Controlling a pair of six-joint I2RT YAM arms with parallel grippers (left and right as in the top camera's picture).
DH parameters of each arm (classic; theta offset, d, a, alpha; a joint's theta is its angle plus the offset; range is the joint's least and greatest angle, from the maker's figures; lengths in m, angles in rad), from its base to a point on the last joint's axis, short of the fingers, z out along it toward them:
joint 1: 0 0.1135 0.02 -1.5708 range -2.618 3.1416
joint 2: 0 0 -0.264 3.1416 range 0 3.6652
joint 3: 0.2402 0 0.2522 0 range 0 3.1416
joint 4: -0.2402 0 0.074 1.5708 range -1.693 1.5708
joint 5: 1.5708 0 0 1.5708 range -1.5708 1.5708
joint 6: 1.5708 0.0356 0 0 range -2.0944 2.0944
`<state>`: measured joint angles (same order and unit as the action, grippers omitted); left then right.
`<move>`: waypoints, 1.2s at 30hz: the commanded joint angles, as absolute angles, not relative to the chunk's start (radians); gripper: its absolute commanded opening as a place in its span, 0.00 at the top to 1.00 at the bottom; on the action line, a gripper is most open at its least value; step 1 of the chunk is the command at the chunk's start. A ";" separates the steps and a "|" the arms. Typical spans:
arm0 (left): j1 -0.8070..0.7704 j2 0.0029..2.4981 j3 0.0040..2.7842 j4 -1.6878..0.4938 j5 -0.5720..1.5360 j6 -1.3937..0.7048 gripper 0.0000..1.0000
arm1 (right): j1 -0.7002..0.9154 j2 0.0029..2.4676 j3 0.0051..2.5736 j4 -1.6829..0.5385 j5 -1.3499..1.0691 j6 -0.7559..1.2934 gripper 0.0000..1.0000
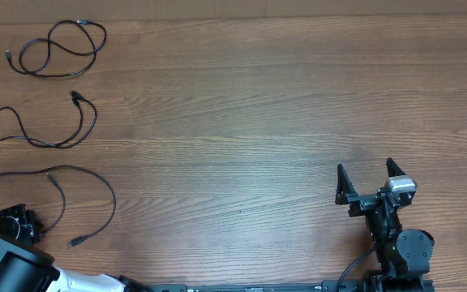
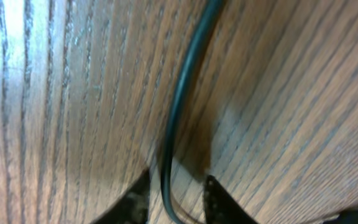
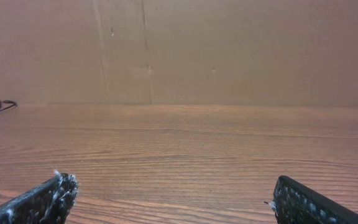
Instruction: Untangle cables
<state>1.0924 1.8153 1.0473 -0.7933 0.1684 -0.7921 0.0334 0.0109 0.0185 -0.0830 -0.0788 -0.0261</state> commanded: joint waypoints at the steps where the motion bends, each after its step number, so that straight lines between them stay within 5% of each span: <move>1: 1.087 1.819 1.104 -0.843 0.184 -0.717 0.65 | 0.038 0.004 0.008 -0.080 -0.080 -0.028 0.00; 3: 1.087 1.819 1.148 -0.894 0.184 -0.703 0.57 | 0.038 0.004 0.008 -0.080 -0.080 -0.028 0.00; 5: 1.087 1.819 1.249 -1.009 0.195 -0.675 0.13 | 0.038 0.004 0.008 -0.080 -0.080 -0.028 0.00; 6: 1.085 1.819 1.279 -1.050 0.212 -0.662 0.00 | 0.038 0.004 0.008 -0.080 -0.080 -0.028 0.00; 20: 1.028 1.814 1.412 -1.265 0.551 -0.381 0.00 | 0.038 0.004 0.008 -0.080 -0.080 -0.028 0.00; 27: 0.944 1.742 1.419 -1.282 0.448 -0.381 0.00 | 0.038 0.004 0.008 -0.080 -0.080 -0.028 0.00; 36: 0.649 1.683 1.390 -1.251 0.175 -0.382 0.00 | 0.038 0.004 0.008 -0.080 -0.080 -0.028 0.00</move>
<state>0.7422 1.6890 1.3994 -1.2598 0.3031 -0.4072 0.0334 0.0109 0.0185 -0.0830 -0.0784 -0.0265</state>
